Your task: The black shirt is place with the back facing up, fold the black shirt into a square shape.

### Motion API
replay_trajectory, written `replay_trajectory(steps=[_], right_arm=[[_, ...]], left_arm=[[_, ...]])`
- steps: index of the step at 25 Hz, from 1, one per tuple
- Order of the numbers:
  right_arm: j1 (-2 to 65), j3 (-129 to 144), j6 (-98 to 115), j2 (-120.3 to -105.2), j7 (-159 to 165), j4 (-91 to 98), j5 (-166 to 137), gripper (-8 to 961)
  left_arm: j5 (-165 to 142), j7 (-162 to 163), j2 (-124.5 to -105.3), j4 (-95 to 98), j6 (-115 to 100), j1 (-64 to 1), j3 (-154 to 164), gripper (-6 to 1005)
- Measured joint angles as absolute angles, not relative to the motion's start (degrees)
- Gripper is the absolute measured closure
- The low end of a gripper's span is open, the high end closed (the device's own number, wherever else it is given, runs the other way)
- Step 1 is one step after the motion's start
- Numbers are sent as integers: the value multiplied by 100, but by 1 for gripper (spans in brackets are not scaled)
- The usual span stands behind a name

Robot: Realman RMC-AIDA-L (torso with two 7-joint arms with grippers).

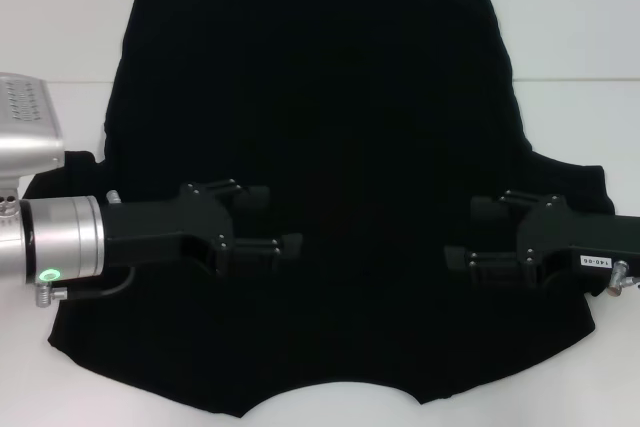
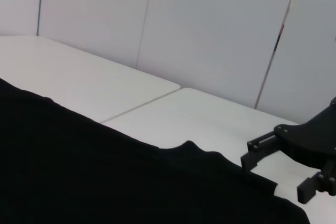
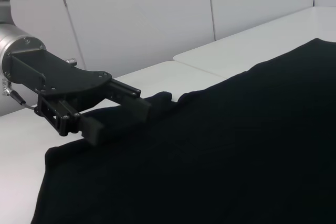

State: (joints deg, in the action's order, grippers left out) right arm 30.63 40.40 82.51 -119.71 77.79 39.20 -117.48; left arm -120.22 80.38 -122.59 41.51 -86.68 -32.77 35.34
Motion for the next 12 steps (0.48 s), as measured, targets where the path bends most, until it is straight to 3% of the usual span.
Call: replay_trajectory(steps=[12], right_arm=[[3071, 4031, 8304, -11987, 7361, 3775, -11710, 38]], left_arm=[[-12024, 8059, -12261, 4148, -8643, -3287, 3687, 122]])
